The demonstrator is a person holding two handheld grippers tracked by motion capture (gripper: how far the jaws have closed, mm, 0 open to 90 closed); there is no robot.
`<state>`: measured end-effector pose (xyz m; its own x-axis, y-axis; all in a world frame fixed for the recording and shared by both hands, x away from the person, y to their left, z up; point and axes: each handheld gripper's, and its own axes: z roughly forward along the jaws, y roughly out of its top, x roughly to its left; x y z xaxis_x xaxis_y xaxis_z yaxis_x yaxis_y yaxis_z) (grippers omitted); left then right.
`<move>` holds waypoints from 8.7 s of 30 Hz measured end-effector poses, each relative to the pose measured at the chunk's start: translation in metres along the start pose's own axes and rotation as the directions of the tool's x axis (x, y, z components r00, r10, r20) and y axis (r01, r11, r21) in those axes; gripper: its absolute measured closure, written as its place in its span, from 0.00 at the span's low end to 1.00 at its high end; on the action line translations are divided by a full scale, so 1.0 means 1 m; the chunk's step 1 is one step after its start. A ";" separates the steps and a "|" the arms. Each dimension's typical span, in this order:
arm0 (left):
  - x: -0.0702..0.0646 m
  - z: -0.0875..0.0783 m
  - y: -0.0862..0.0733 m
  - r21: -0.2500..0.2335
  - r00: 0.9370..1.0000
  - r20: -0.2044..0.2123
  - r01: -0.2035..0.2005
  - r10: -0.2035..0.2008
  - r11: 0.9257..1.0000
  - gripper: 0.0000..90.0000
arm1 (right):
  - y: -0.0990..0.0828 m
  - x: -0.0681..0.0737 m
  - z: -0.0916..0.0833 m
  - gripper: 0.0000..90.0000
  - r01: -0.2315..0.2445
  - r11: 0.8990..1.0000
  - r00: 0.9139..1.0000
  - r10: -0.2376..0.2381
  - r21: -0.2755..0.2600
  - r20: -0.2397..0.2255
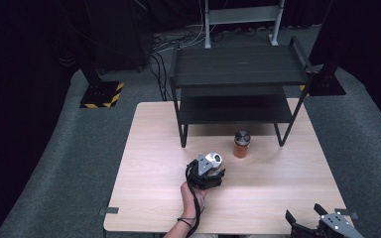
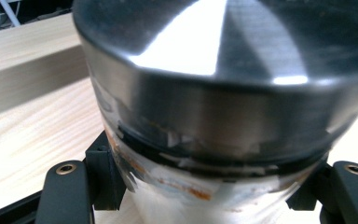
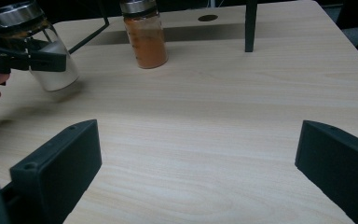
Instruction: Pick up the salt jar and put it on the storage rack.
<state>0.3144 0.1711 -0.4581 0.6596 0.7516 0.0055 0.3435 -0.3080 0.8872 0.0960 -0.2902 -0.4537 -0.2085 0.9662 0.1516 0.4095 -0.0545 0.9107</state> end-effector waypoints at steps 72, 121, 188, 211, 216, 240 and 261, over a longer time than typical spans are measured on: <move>0.017 -0.016 0.035 -0.063 0.998 -0.060 -0.014 0.010 0.998 0.35 | 0.006 0.002 -0.002 0.00 0.007 1.000 0.999 -0.006 0.004 -0.033; 0.022 -0.022 0.059 -0.106 0.997 -0.076 -0.033 0.025 0.994 0.35 | 0.009 0.003 -0.002 0.00 0.019 1.000 0.999 -0.018 0.018 -0.033; 0.037 -0.011 0.110 -0.111 0.996 -0.075 -0.048 0.040 0.993 0.35 | 0.011 0.001 -0.003 0.00 0.018 0.999 1.000 -0.017 0.030 -0.021; 0.043 -0.001 0.124 -0.104 0.997 -0.076 -0.024 0.016 0.994 0.35 | 0.009 -0.002 -0.003 0.00 0.004 0.999 1.000 -0.004 0.033 -0.011; 0.046 0.001 0.127 -0.105 0.997 -0.073 -0.018 0.010 0.994 0.35 | 0.009 -0.002 -0.003 0.00 0.005 0.999 1.000 -0.004 0.032 -0.011; 0.050 0.011 0.143 -0.090 0.996 -0.085 -0.011 0.003 0.996 0.35 | 0.008 -0.004 -0.003 0.00 -0.004 1.000 1.000 0.004 0.031 -0.004; 0.047 0.022 0.154 -0.077 0.988 -0.145 0.045 -0.056 0.996 0.35 | 0.008 -0.005 -0.003 0.00 -0.008 0.999 1.000 0.008 0.036 -0.001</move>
<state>0.4137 0.1461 -0.3312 0.5355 0.8442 0.0227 0.3207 -0.2282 0.9193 0.0974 -0.2965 -0.4462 -0.2060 0.9655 0.1592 0.4425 -0.0532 0.8952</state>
